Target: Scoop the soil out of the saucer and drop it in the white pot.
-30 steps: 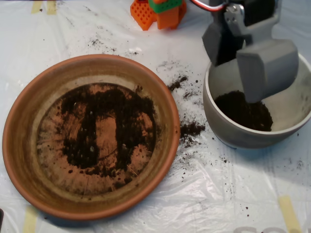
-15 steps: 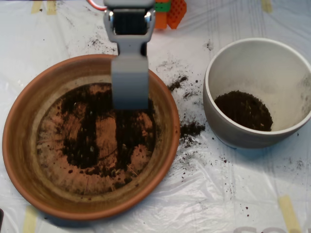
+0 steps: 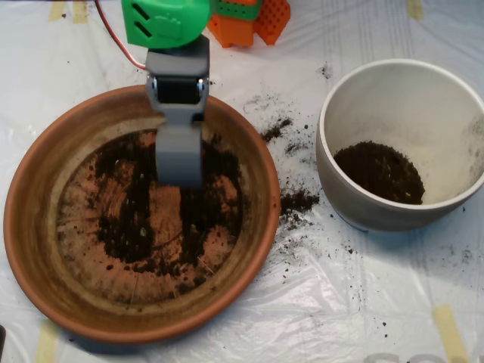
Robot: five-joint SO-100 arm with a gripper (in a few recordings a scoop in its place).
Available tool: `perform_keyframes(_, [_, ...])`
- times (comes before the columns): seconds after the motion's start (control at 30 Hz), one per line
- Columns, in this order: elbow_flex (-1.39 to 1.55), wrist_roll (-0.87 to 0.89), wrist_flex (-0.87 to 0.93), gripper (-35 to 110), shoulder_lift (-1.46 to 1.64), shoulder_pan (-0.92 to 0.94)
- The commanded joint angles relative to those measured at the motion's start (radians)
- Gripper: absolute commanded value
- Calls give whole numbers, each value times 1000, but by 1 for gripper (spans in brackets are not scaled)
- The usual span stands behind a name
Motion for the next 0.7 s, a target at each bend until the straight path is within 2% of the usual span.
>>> perform_keyframes(0.0, [15,-21,-60,39,3,15])
perform_keyframes(0.2, [29,-94,-97,49,-123,6])
perform_keyframes(0.47, [3,-104,-150,49,-290,17])
perform_keyframes(0.67, [-216,-83,-54,48,-474,15])
